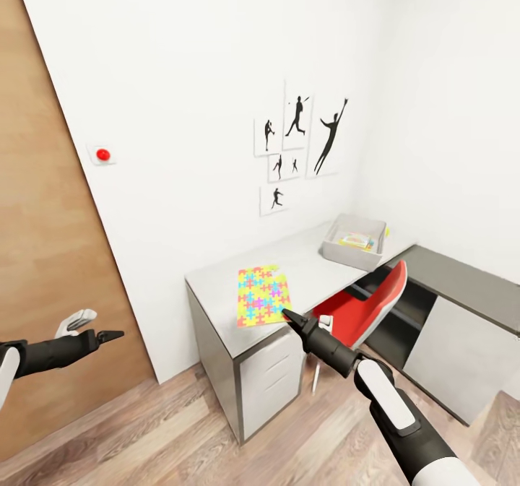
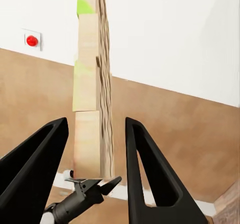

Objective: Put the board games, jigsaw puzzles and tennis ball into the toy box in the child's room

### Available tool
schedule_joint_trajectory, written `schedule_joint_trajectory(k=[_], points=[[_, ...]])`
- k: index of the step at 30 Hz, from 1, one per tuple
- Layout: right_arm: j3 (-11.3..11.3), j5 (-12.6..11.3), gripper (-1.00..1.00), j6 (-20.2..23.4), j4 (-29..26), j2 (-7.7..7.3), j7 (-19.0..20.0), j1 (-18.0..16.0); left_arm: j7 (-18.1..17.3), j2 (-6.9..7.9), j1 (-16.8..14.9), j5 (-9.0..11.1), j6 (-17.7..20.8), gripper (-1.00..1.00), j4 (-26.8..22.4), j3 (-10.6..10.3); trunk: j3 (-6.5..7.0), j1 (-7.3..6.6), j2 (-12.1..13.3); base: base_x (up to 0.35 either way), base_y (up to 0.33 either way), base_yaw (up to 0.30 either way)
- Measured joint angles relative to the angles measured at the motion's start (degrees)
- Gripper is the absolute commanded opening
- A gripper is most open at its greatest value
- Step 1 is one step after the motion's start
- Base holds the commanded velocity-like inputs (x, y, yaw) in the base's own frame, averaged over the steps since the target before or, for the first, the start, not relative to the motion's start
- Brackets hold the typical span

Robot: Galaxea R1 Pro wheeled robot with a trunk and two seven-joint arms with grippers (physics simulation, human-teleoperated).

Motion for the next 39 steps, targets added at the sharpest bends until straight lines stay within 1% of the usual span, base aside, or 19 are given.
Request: schedule_joint_trajectory(k=[4,9,10,22,24,26,27,28,30,31,32,34,37,39], points=[[0.0,0.0,-1.0,0.0,0.1,0.0,0.0,0.0,-0.2,0.01,0.0,0.0,0.0,1.0,0.0,0.1,0.27,0.0,0.0,0.0,0.0,-0.182],[0.0,0.0,-1.0,0.0,0.1,0.0,0.0,0.0,-2.5,-0.01,0.0,0.0,0.1,1.0,0.0,-0.2,0.62,0.0,0.0,0.0,0.0,-0.182],[0.0,0.0,-1.0,0.0,0.1,0.0,0.0,0.0,-2.8,0.0,0.0,0.0,0.0,1.0,0.0,-0.2,0.86,-0.22,0.4,0.0,0.0,-0.182],[0.0,0.0,-1.0,0.0,0.2,0.0,0.0,0.0,-3.4,0.15,0.0,0.0,0.1,1.0,0.0,0.2,1.69,-0.22,0.4,0.0,0.0,-0.182],[0.0,0.0,-1.0,0.0,0.2,0.0,0.0,0.0,-4.1,0.21,0.0,0.1,0.1,1.0,0.0,0.3,1.83,-0.22,0.4,0.0,0.0,-0.182],[0.1,0.0,-1.0,0.0,0.2,0.0,0.0,0.0,-6.1,0.31,0.0,0.2,0.1,1.0,-0.1,0.3,1.96,-0.22,0.4,0.0,0.0,-0.182],[0.1,0.0,-1.0,0.0,0.2,0.0,0.0,0.0,-8.3,0.66,0.0,0.2,0.2,1.0,-0.1,0.4,2.03,-0.22,0.4,0.0,0.0,-0.182],[0.1,0.0,-1.0,0.0,0.2,0.0,0.0,0.0,-12.5,1.81,0.1,0.3,0.2,1.0,-0.1,0.5,2.1,-0.22,0.4,0.0,0.0,-0.182],[0.1,0.0,-1.0,0.0,0.2,0.0,0.0,0.0,-18.9,3.58,0.2,0.0,0.2,1.0,-0.1,0.5,2.24,-0.22,0.4,0.0,0.0,-0.182],[0.1,0.0,-1.0,0.0,0.2,0.0,0.0,0.0,-20.5,3.97,0.3,-0.1,0.2,1.0,-0.1,0.5,2.31,-0.22,0.4,0.0,0.0,-0.182],[0.1,0.0,-1.0,0.0,0.2,0.02,0.0,0.0,-24.9,4.87,0.4,-0.3,0.1,1.0,-0.1,0.6,2.38,-0.22,0.4,0.0,0.0,-0.182],[0.2,0.1,-1.0,0.0,0.2,0.06,0.0,0.0,-29.8,5.84,0.6,-0.5,0.0,1.0,0.0,0.6,2.51,-0.22,0.4,0.0,0.0,-0.182],[0.2,0.1,-1.0,-0.1,0.2,0.08,0.0,0.0,-34.9,6.84,0.8,-0.6,-0.1,1.0,0.3,0.6,2.69,-0.22,0.4,0.0,0.0,-0.182],[0.2,0.1,-1.0,-0.1,0.2,0.07,0.0,0.0,-36.4,7.06,0.8,-0.6,-0.2,1.0,0.4,0.6,2.82,-0.22,0.4,0.0,0.0,-0.182]])
